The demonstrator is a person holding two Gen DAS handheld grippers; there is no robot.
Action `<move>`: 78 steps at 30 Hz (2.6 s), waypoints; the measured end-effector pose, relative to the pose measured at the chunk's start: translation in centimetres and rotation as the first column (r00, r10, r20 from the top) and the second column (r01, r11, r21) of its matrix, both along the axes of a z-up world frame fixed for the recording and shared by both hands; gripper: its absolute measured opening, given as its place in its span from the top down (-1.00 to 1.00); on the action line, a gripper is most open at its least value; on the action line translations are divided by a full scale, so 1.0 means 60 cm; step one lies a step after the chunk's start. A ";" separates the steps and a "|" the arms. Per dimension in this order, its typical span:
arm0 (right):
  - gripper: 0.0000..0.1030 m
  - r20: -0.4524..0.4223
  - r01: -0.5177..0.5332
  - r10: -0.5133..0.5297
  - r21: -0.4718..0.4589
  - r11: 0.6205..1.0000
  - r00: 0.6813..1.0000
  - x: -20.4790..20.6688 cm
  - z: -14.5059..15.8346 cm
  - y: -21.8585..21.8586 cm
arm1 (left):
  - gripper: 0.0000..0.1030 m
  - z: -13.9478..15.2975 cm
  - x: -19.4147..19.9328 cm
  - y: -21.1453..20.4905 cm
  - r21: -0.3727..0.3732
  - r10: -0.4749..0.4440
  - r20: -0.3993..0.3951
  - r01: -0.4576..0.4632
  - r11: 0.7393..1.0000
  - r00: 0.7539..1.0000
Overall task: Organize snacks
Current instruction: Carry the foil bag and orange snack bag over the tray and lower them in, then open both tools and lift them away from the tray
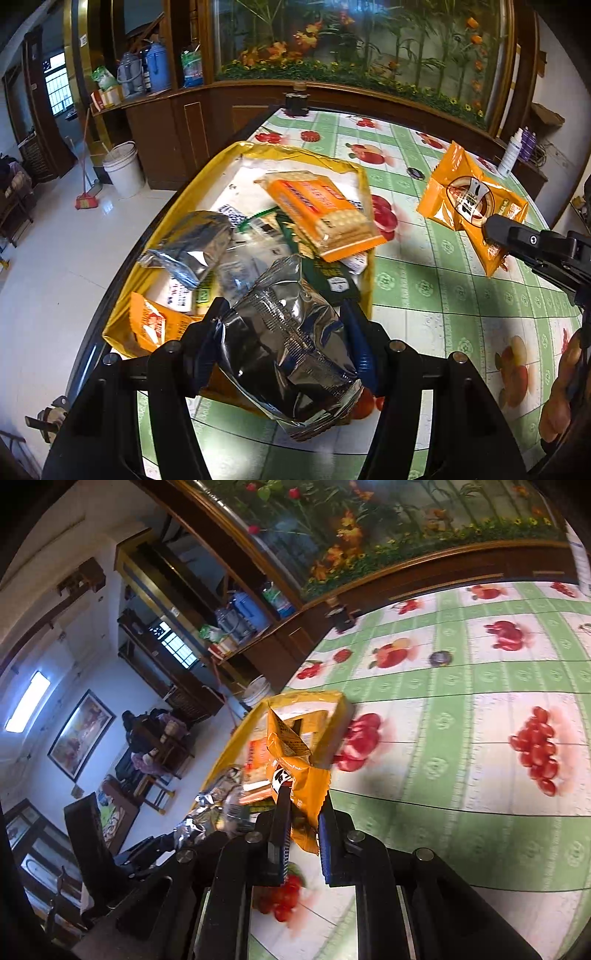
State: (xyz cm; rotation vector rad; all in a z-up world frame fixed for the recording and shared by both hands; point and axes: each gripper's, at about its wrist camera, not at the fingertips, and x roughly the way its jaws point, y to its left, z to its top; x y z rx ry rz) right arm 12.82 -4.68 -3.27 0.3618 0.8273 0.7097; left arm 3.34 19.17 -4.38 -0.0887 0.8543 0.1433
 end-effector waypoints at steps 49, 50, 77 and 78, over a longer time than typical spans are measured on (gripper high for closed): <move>0.71 -0.033 -0.104 0.104 -0.001 0.995 0.994 0.121 -0.023 0.186 | -0.19 -0.012 0.109 0.062 0.107 0.103 -0.001 -0.103 0.989 0.995; 0.71 -0.031 -0.104 0.104 -0.003 0.995 0.994 0.121 -0.023 0.186 | -0.19 -0.011 0.110 0.062 0.108 0.104 -0.001 -0.103 0.989 0.995; -0.13 -0.013 0.013 -0.013 -0.056 0.998 1.000 0.133 -0.023 0.155 | -0.38 -0.013 0.124 0.082 0.088 0.178 -0.035 -0.175 0.981 0.983; -0.14 -0.015 0.013 -0.014 -0.054 0.998 1.000 0.130 -0.022 0.151 | -0.38 -0.012 0.123 0.081 0.087 0.179 -0.036 -0.175 0.981 0.983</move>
